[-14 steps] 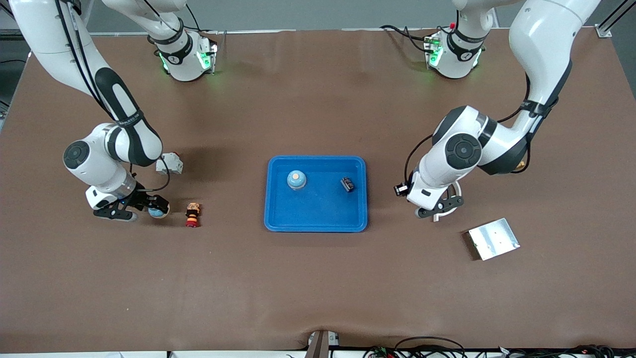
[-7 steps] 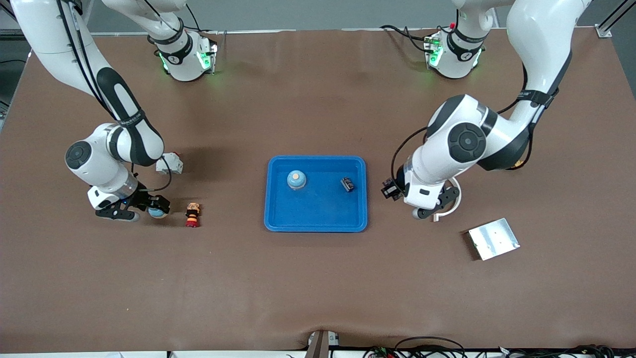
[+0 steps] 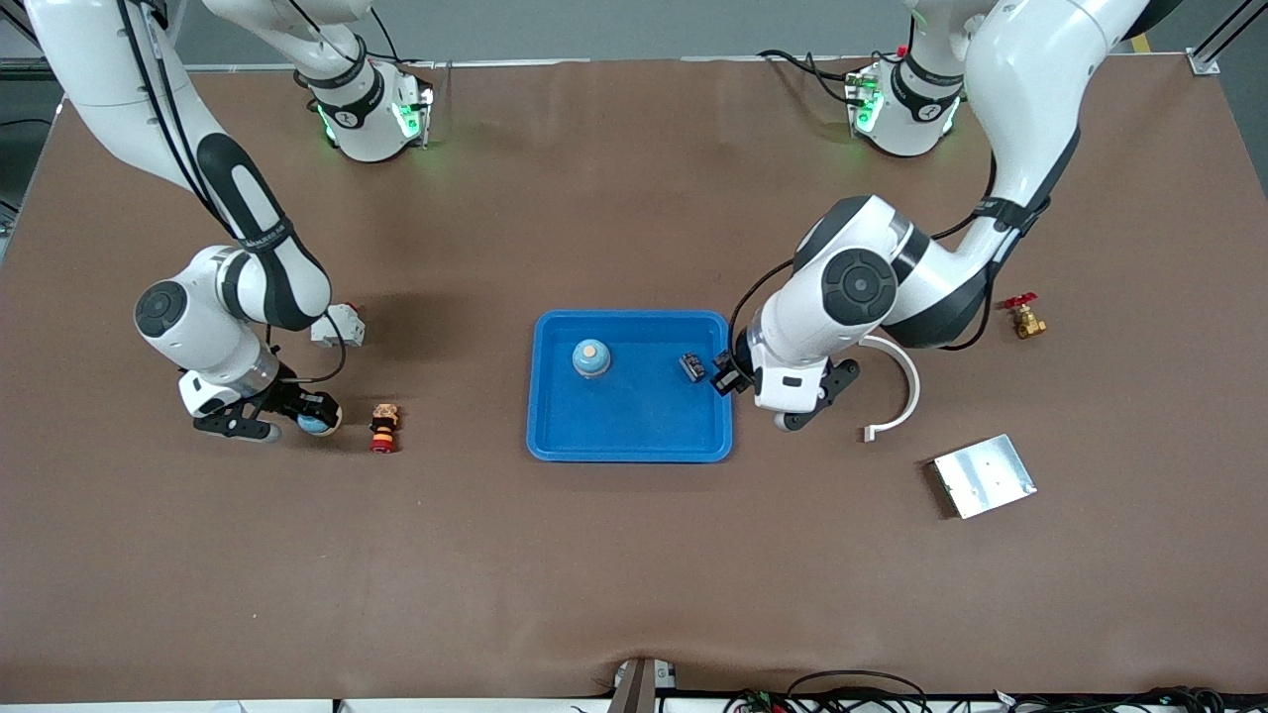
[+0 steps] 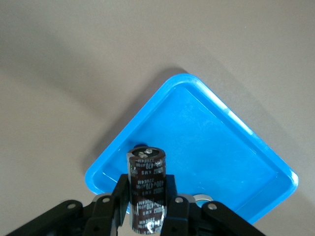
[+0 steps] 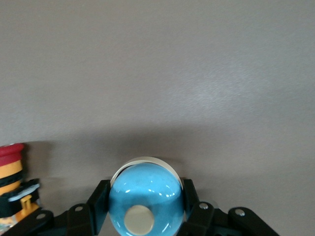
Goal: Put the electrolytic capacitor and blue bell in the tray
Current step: 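Carry the capacitor and blue button over the tray with both grippers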
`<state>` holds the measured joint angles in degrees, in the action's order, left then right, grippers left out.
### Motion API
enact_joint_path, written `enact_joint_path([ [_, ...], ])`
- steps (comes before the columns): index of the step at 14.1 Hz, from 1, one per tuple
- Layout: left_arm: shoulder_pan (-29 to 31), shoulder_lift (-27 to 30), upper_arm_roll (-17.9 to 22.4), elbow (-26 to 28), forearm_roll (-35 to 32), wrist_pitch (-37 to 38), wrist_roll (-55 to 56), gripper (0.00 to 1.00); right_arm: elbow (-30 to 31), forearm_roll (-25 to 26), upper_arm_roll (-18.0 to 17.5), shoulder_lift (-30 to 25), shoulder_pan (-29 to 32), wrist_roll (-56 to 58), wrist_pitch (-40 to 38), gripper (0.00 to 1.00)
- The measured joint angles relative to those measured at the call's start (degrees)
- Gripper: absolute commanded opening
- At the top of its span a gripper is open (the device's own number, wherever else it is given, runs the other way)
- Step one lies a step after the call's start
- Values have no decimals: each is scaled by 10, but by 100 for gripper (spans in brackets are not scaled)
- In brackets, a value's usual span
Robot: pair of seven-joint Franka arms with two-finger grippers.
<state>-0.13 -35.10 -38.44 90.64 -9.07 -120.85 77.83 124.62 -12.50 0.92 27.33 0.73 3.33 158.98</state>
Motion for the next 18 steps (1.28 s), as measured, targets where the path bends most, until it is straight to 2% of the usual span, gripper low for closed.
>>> enact_joint_path([
  [7,-34,-54,26,-4,0,-69,13,0,-79,0,-1,-46,-63,-128,-166,0],
  [11,-87,-68,82,-6,0,-104,15,0,-121,2,-3,-50,-131,-267,-211,0],
  [15,-109,-91,96,-11,0,-130,15,0,-179,61,-4,-36,-228,-484,-234,0],
  [18,-112,-105,96,-19,0,-141,15,0,-245,70,-3,4,-273,-583,-263,0],
])
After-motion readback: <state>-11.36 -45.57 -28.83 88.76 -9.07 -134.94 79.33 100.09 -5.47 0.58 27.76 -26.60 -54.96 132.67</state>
